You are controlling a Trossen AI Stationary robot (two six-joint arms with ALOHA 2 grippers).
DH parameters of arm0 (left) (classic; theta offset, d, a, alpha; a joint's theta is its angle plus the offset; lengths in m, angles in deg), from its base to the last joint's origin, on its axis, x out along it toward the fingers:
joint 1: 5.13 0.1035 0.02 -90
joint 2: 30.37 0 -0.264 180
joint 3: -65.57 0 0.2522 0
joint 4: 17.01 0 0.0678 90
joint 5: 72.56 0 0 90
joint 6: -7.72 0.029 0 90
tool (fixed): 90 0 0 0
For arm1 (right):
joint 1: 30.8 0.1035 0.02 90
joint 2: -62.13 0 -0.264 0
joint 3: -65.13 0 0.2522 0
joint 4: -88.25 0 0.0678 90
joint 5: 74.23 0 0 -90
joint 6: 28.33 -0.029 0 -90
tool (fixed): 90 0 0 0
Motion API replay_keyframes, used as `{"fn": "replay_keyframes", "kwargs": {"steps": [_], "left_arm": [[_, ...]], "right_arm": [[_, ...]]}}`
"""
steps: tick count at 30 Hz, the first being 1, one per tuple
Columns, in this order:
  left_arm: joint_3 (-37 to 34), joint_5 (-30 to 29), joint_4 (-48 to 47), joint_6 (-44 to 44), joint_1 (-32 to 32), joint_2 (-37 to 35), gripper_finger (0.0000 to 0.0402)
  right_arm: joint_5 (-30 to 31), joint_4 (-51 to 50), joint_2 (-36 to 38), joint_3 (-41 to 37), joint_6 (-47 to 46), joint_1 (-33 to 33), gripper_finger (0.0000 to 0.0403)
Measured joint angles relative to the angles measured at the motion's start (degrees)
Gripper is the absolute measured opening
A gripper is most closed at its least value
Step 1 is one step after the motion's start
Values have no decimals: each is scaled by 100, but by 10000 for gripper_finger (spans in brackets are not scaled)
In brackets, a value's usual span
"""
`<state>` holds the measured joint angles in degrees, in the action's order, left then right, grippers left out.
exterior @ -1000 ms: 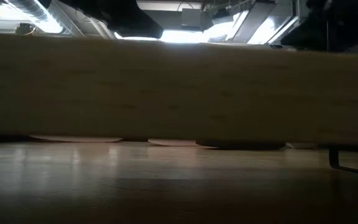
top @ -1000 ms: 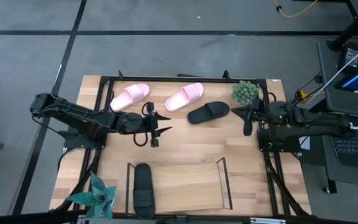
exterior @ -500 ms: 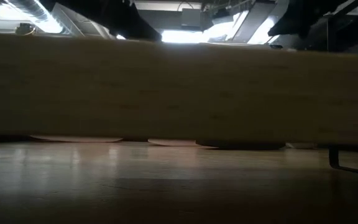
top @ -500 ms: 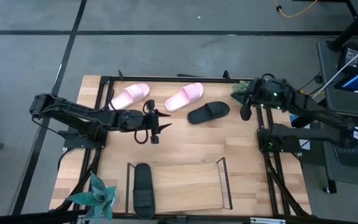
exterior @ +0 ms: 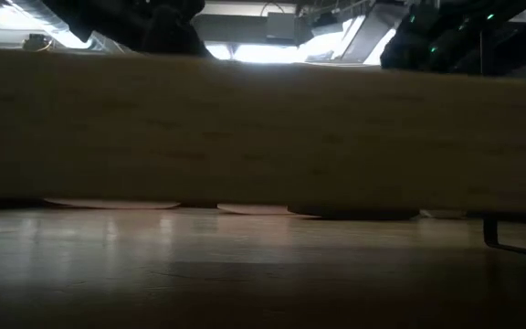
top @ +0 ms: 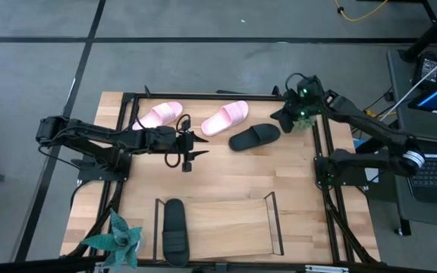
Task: Pick and place slides into the shelf
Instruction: Put the black slide on the shelf
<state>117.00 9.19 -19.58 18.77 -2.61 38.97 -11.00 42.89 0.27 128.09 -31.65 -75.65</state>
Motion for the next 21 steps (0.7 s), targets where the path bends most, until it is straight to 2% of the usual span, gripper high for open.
{"fn": "replay_keyframes", "kwargs": {"steps": [6, 10, 13, 16, 21], "left_arm": [[0, 9, -1, 136, -43, 0, 158], [0, 9, -1, 138, -39, 0, 158], [0, 9, -3, 135, -41, 0, 158], [0, 8, -6, 131, -41, 0, 158], [0, 8, -49, 128, -40, 0, 158]], "right_arm": [[-525, -359, -882, 191, 10, -531, 17], [-1059, -372, -1430, 305, 71, -617, 17], [-1148, -387, -1740, 392, 91, -611, 25], [-1144, -551, -1975, 486, 202, -615, 49], [-1141, -712, -2147, 653, 384, -615, 112]]}}
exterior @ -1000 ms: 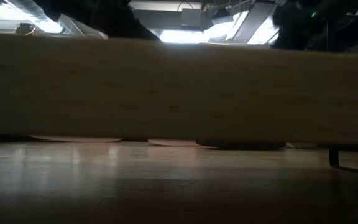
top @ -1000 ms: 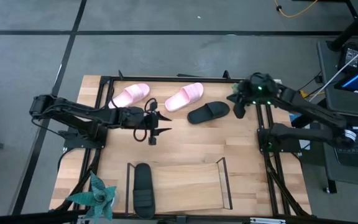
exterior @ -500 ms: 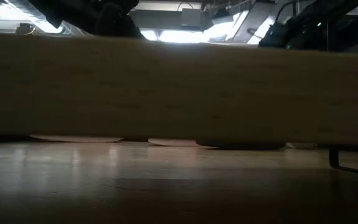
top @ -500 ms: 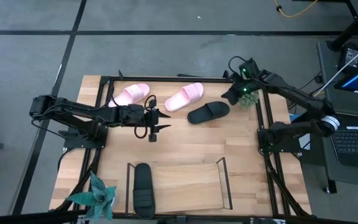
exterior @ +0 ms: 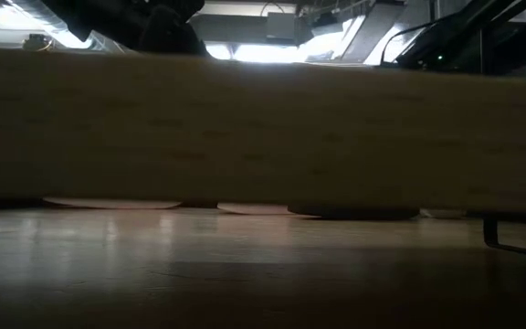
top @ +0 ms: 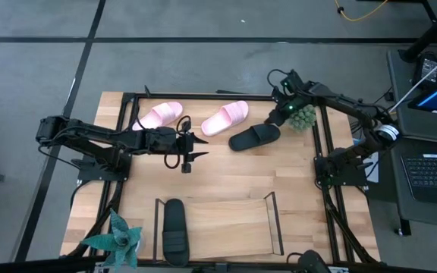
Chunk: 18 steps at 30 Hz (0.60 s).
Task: Pick and place slides into the shelf
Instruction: Put the black slide on the shelf
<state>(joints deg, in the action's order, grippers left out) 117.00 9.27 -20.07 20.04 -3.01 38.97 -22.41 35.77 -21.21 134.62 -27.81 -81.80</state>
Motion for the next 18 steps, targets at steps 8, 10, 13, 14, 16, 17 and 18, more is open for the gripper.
{"fn": "replay_keyframes", "kwargs": {"steps": [8, 10, 13, 14, 16, 17, 18], "left_arm": [[0, -1, -74, 10, -1, 0, 158], [-2, -1, -87, 10, -1, 0, 158], [-1, -1, -87, 10, -1, 1, 158], [0, -1, -85, 10, -1, 0, 158], [0, -1, -85, 10, -1, 0, 158], [0, -1, -85, 10, -1, 0, 158], [-2, -1, -85, 10, -1, 1, 158]], "right_arm": [[536, -24, -176, 37, -11, -22, 185], [538, -28, -274, 37, 0, -20, 192], [546, -28, -448, 37, 20, -22, 194], [556, -30, -520, 37, 20, -22, 194], [556, -28, -666, 37, 41, -20, 193], [556, -28, -730, 37, 88, -20, 193], [556, -26, -794, 37, 127, -22, 193]]}}
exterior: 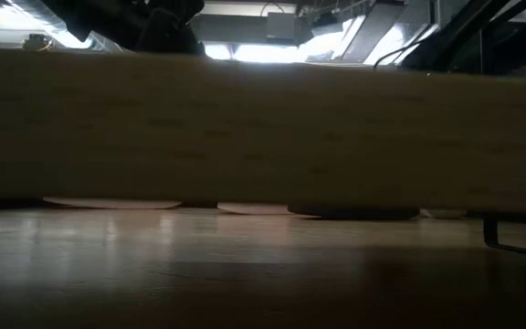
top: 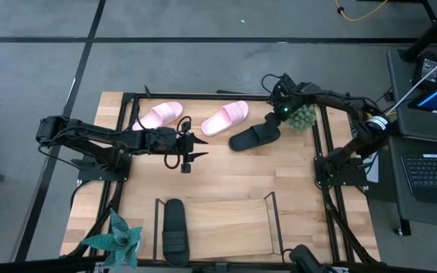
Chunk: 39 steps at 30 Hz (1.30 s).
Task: Pick and place slides into the shelf
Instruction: Put the black slide on the shelf
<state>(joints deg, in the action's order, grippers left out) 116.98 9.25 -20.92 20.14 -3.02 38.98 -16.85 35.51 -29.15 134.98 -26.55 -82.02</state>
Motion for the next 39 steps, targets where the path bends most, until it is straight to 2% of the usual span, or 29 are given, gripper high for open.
{"fn": "replay_keyframes", "kwargs": {"steps": [10, 17, 19, 24, 39], "left_arm": [[2, -2, 0, 17, 0, 0, 158], [1, -2, 2, 15, 0, -1, 158], [1, -2, 2, 15, 0, 0, 158], [2, -2, 2, 15, 0, -1, 158], [1, -2, 2, 17, 0, -1, 158]], "right_arm": [[8, 0, -344, 0, 48, 0, 193], [489, -26, -350, -2, 46, -2, 193], [443, -33, -350, -2, 15, 0, 193], [-230, -115, -350, -4, -61, 0, 193], [-153, -298, -350, -9, -457, 522, 194]]}}
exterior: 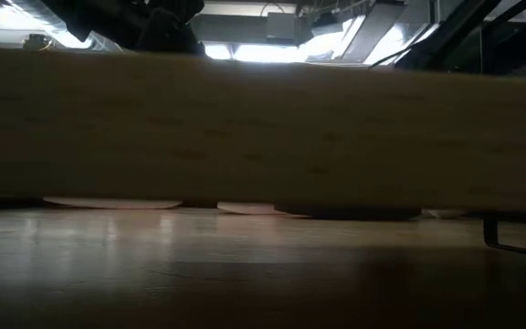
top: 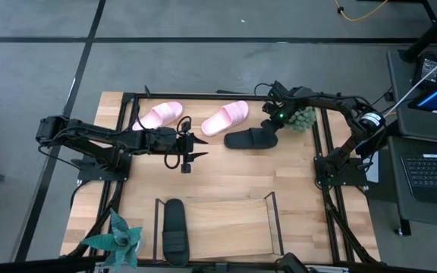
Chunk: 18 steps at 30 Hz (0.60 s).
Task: Pick and place slides into the shelf
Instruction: Put the black slide on the shelf
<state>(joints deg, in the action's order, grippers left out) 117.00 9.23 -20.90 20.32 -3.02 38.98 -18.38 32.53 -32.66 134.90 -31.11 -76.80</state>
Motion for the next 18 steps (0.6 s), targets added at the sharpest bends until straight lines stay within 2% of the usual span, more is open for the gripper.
{"fn": "replay_keyframes", "kwargs": {"steps": [5, 10, 18], "left_arm": [[1, 0, -2, 0, 0, 0, 158], [0, 0, -20, 0, -2, 0, 158], [-1, -2, -22, -2, -2, 1, 158]], "right_arm": [[-36, -1, 0, 0, 7, 177, 194], [-483, 8, 0, -1, 26, 287, 194], [-511, 29, 0, -2, 328, 426, 194]]}}
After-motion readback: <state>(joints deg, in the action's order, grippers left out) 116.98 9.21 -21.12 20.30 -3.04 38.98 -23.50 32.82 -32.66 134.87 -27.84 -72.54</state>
